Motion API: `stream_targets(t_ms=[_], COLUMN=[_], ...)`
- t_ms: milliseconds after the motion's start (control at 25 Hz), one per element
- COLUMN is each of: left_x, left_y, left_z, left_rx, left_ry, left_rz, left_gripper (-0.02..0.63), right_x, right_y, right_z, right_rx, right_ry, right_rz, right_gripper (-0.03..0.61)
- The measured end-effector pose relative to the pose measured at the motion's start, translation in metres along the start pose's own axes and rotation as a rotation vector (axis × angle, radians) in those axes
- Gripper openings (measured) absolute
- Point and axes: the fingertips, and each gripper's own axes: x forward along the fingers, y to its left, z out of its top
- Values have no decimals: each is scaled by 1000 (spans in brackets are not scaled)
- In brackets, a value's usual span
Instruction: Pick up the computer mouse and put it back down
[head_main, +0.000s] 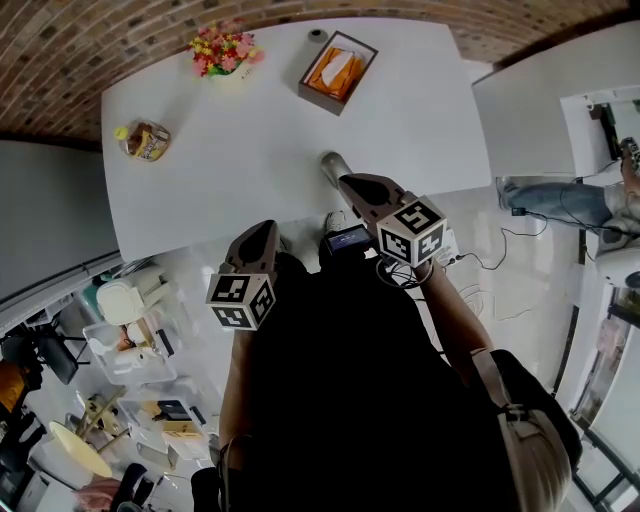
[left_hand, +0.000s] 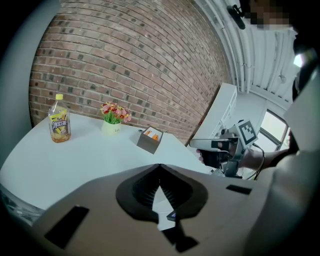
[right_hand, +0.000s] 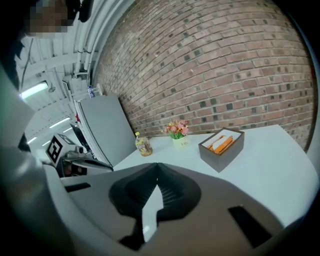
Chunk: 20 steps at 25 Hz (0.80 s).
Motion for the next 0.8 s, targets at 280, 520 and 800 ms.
stream_targets(t_ms=[280, 520, 800], left_x=[-2, -1, 0], left_y=[5, 5, 7], left_z=[1, 2, 3], left_rx=[-13, -5, -12], left_ry=[-13, -9, -8], left_rz=[9, 2, 3], left_gripper=[9, 9, 9], right_x=[-3, 0, 0], right_y=[19, 28, 29], right_z=[7, 5, 9], right_rx=[-13, -58, -32], right_ry=[-70, -55, -71], right_rz=[71, 78, 99], right_gripper=[16, 15, 15])
